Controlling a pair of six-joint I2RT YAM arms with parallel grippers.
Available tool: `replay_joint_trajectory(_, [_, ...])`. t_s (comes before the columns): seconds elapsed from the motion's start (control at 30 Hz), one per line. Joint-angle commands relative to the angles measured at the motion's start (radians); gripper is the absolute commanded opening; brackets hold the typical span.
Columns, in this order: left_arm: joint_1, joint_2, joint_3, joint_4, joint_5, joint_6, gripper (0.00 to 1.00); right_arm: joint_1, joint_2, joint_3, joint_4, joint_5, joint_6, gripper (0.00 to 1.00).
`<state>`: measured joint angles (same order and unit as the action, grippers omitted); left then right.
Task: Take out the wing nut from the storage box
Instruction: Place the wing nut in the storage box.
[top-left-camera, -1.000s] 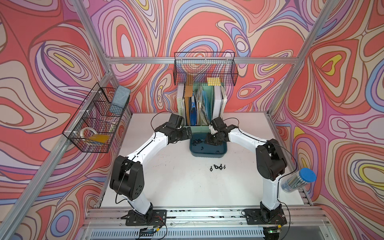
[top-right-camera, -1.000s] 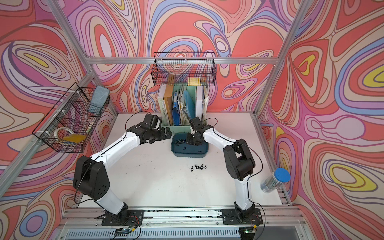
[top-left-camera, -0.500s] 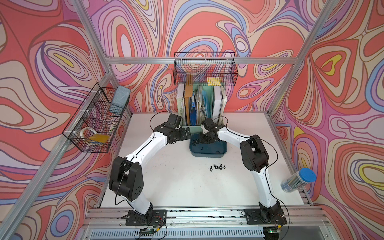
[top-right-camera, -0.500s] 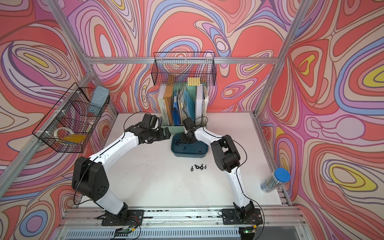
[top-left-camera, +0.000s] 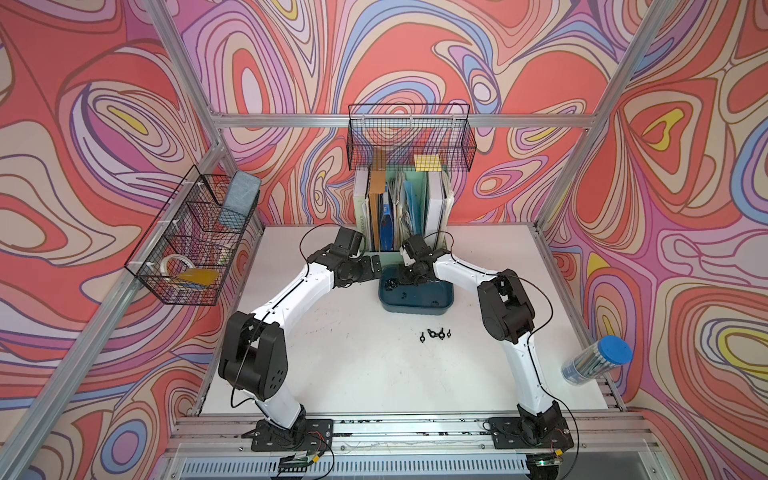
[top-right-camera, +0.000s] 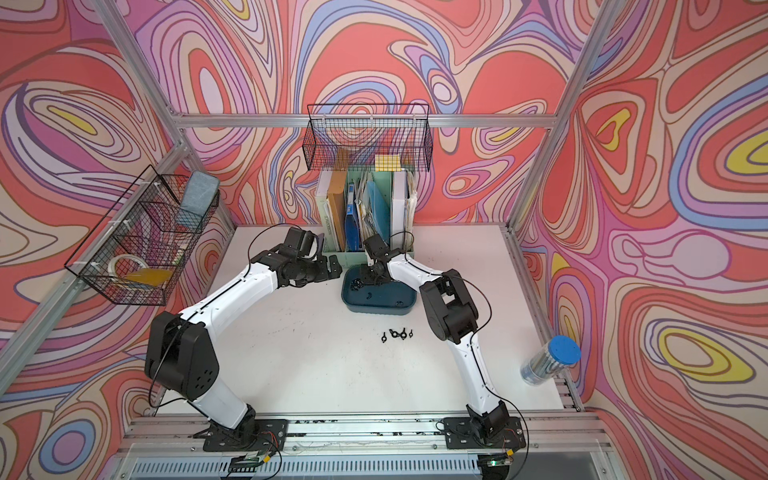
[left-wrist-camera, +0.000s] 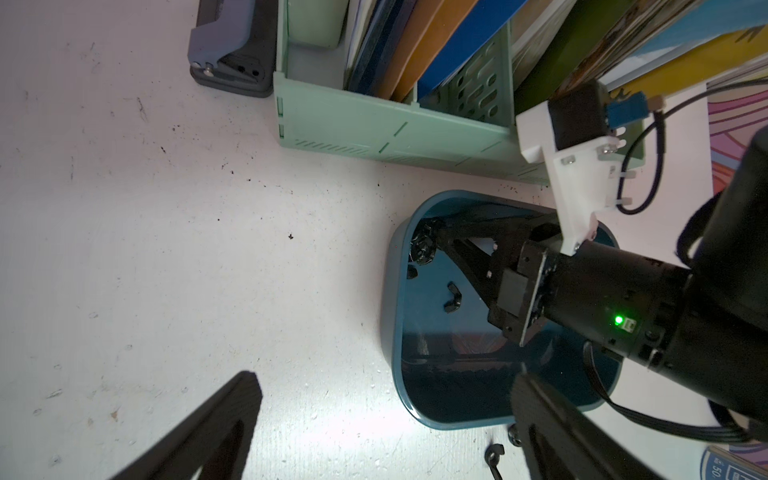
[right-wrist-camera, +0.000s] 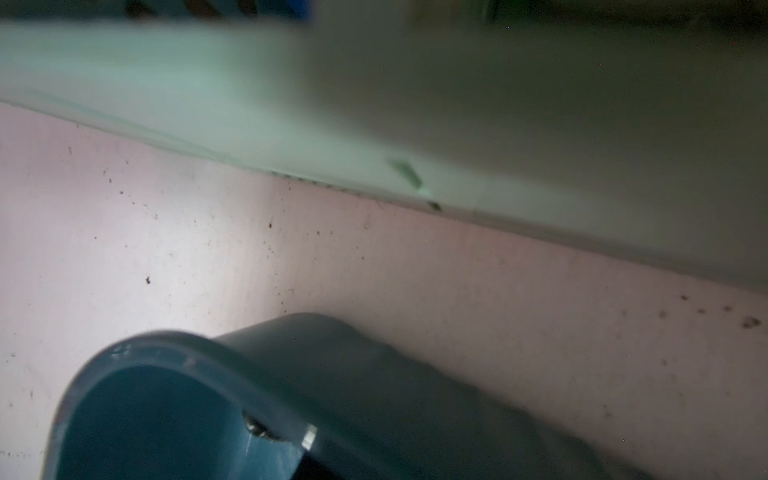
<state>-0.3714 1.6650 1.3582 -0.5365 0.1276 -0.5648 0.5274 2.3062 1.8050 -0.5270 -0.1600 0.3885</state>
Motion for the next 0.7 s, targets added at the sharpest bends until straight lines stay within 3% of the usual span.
replay_joint_trajectory(0.0, [0.007,0.016,0.013,-0.023,0.016,0.002,0.99,0.003,-0.044,-0.044,-0.009,0.001,0.017,0.04])
replay_joint_trajectory(0.27, [0.009,0.009,0.01,-0.01,0.051,0.002,0.99,-0.006,-0.162,-0.151,-0.006,-0.019,0.046,0.04])
replay_joint_trajectory(0.47, [0.009,0.003,-0.009,0.009,0.082,-0.013,0.99,-0.035,-0.261,-0.292,0.006,0.043,0.061,0.07])
replay_joint_trajectory(0.57, [0.009,0.001,-0.017,0.015,0.093,-0.016,0.99,-0.053,-0.268,-0.321,0.006,0.037,0.065,0.15])
replay_joint_trajectory(0.67, [0.009,0.002,-0.016,0.013,0.099,-0.016,0.99,-0.055,-0.267,-0.316,0.007,0.036,0.064,0.35])
